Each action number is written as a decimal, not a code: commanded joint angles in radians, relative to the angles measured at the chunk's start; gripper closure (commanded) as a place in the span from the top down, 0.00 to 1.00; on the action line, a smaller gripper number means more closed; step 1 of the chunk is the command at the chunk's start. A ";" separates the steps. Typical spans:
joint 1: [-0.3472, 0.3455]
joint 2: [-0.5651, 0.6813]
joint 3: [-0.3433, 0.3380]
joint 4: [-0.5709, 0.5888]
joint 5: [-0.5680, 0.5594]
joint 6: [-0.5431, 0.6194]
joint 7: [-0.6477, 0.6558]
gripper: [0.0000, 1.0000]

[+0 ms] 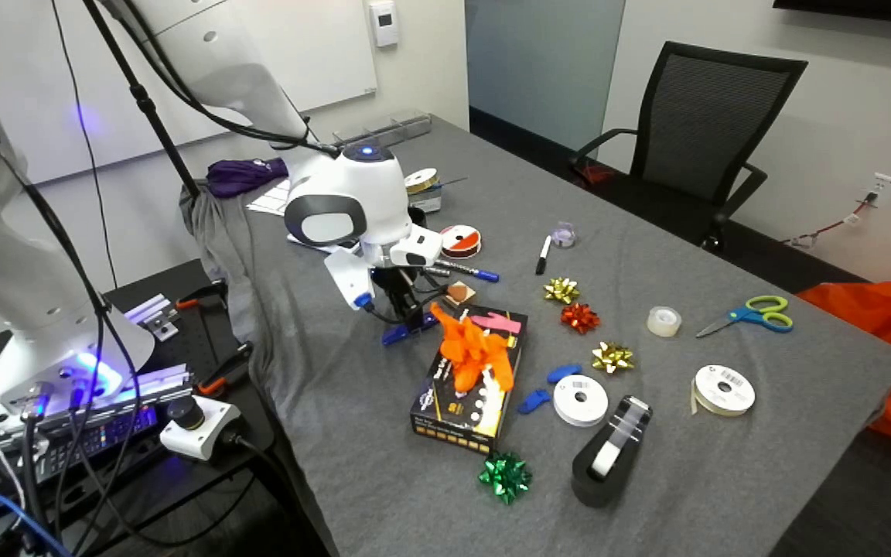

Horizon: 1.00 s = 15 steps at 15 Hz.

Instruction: Move the black cup forward and place the purple marker first then the blue blade cutter

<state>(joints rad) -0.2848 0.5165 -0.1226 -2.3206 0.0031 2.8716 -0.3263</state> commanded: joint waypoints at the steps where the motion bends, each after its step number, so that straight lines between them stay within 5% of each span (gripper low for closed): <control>1: -0.015 0.003 0.005 -0.016 -0.025 0.038 0.015 0.39; 4: -0.015 0.003 0.005 -0.016 -0.026 0.040 0.015 0.17; 8: -0.008 -0.007 -0.001 -0.013 -0.028 0.043 0.022 0.02; 15: 0.006 0.000 -0.019 -0.008 -0.045 0.055 0.041 0.00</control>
<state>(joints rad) -0.2843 0.4996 -0.1250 -2.3205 -0.0044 2.8899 -0.3138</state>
